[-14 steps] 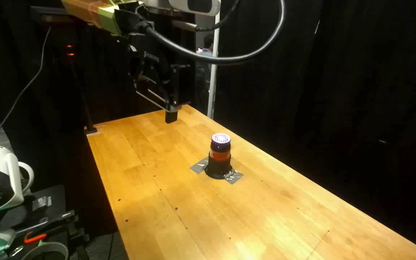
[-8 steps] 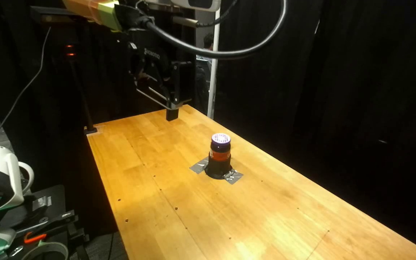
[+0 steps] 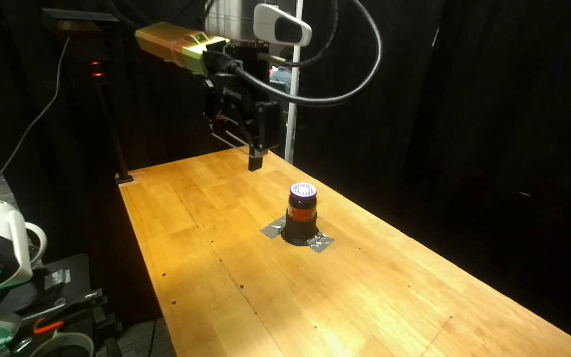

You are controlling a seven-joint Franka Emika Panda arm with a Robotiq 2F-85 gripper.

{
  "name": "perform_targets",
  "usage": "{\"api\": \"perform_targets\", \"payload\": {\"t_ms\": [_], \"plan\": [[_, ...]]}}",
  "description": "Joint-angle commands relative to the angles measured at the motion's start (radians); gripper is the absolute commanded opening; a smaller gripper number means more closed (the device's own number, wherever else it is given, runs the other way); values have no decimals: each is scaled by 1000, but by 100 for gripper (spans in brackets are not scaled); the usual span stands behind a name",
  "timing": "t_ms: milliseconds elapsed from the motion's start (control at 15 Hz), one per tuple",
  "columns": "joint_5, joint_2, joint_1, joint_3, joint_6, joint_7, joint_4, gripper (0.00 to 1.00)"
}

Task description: Put the rubber band on the cup

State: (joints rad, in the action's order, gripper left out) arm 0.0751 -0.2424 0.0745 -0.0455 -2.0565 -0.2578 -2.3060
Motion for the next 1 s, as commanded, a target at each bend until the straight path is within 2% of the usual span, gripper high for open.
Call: {"api": "perform_targets", "payload": {"t_ms": [0, 333, 933], "plan": [[11, 192, 3, 53, -37, 113, 168, 100], [-39, 463, 14, 105, -3, 289, 446, 100], [-105, 874, 61, 91, 132, 382, 895, 100]]}}
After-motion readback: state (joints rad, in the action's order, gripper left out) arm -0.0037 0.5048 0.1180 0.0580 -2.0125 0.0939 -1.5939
